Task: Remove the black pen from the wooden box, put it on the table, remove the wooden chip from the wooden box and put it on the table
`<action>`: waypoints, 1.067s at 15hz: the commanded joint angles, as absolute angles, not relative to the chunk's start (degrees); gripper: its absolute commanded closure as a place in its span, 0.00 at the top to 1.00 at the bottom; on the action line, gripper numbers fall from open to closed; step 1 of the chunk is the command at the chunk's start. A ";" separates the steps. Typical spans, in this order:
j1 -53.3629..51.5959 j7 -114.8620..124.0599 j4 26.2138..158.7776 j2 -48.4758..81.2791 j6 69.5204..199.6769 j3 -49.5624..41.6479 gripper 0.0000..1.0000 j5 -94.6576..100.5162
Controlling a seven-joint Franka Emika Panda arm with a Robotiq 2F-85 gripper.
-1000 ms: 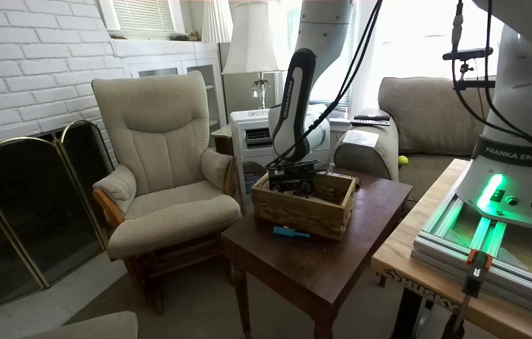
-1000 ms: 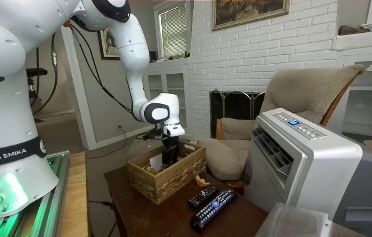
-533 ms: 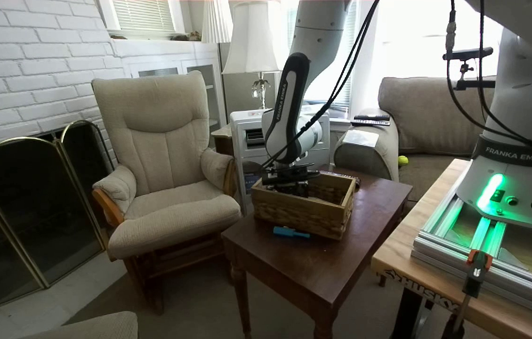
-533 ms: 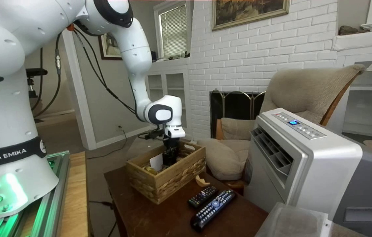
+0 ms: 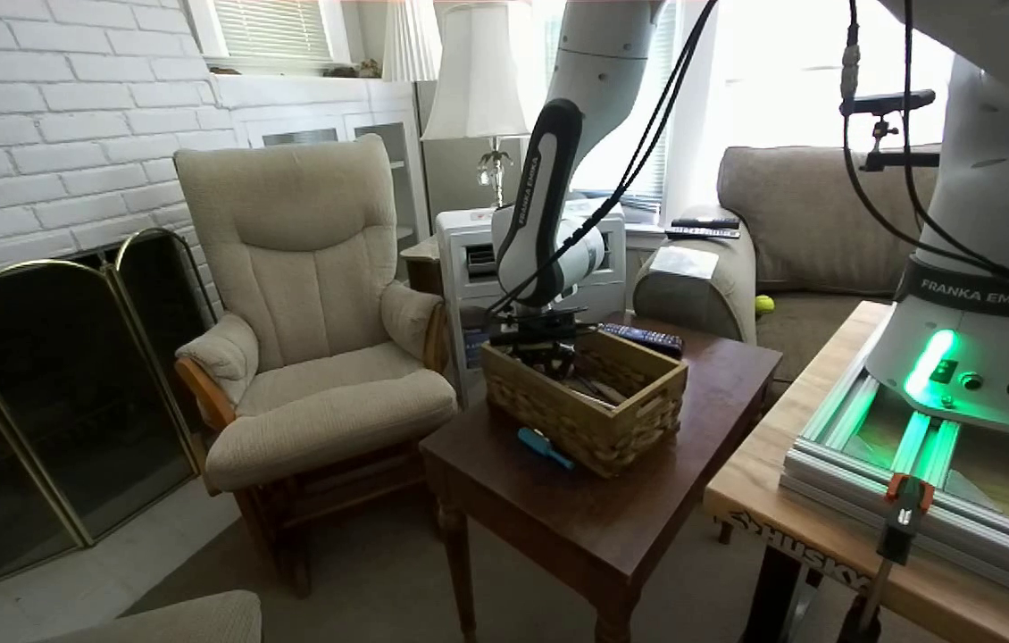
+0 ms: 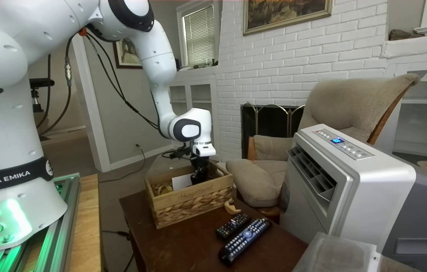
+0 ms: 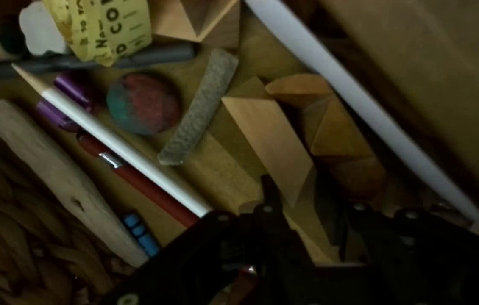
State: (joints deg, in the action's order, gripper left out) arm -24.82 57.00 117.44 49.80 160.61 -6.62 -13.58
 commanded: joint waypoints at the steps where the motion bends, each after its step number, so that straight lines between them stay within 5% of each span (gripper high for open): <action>1: -23.49 57.33 117.70 48.82 159.12 -5.40 0.04 -12.66; 3: -23.69 57.64 117.71 48.67 158.44 -5.64 0.06 -12.46; 4: -23.59 57.55 117.75 48.64 157.90 -5.46 0.34 -12.42; 6: -23.88 58.29 118.30 48.14 156.65 -5.62 0.34 -12.50; 16: -23.02 67.30 120.81 43.87 147.73 -5.96 1.00 -13.03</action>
State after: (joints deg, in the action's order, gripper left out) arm -24.13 63.45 118.34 46.97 149.44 -6.80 -13.48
